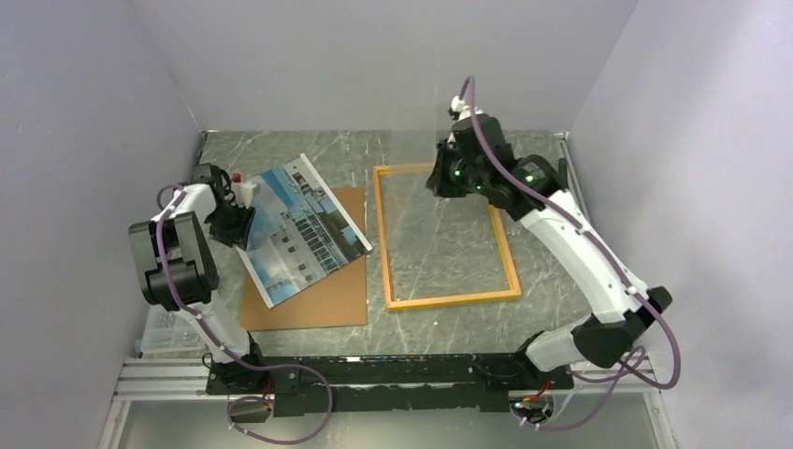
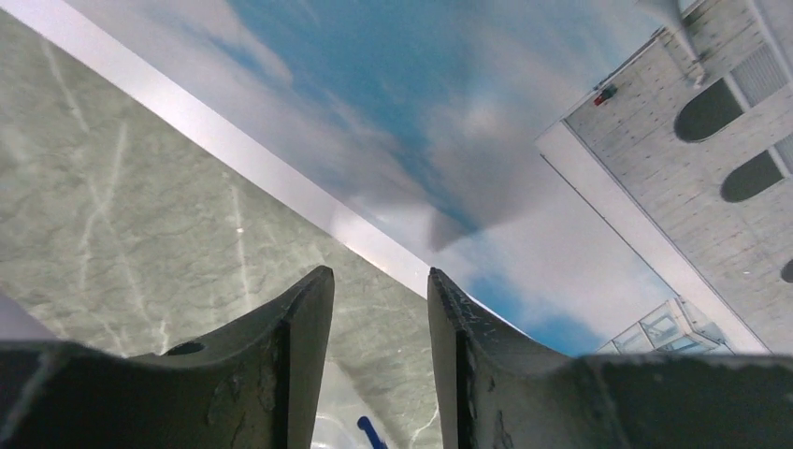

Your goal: Put the photo into the frame

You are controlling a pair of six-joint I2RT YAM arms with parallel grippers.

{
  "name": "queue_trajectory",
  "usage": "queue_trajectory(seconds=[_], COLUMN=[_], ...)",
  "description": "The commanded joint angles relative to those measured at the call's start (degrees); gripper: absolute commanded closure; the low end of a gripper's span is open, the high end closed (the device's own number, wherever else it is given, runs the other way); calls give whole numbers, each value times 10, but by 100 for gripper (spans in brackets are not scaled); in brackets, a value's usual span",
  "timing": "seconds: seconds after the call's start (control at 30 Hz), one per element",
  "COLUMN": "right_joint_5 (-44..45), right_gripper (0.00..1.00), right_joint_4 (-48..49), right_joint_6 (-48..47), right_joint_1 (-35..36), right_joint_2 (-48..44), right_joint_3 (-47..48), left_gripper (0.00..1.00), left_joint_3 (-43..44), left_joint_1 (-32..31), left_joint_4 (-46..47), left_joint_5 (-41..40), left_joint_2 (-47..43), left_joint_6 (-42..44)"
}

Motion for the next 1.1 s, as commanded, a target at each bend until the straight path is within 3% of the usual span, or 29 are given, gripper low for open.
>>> queue_trajectory(seconds=[0.0, 0.17, 0.2, 0.23, 0.3, 0.4, 0.83, 1.07], right_joint_5=[161, 287, 314, 344, 393, 421, 351, 230], right_gripper=[100, 100, 100, 100, 100, 100, 100, 100], right_joint_4=[-138, -225, -248, -272, -333, -345, -343, -270], right_joint_6=[-72, -87, -87, -85, -73, -81, -26, -7], right_joint_1=[5, 22, 28, 39, 61, 100, 184, 199], right_joint_2=[-24, 1, 13, 31, 79, 130, 346, 354], right_joint_3=[78, 139, 157, 180, 233, 240, 177, 132], left_gripper=[51, 37, 26, 23, 22, 22, 24, 25], left_joint_3=[53, 96, 102, 109, 121, 121, 100, 92], left_joint_1=[-3, -4, -5, -6, -13, -26, -32, -33], left_joint_4=[-40, -80, -87, -94, -107, -109, -106, -99], left_joint_5=[16, 27, 29, 31, 34, 31, 30, 42], left_joint_2=[-35, -47, -49, -50, -54, -62, -80, -86], left_joint_6=[-7, -8, -9, -10, -12, -18, -25, -28])
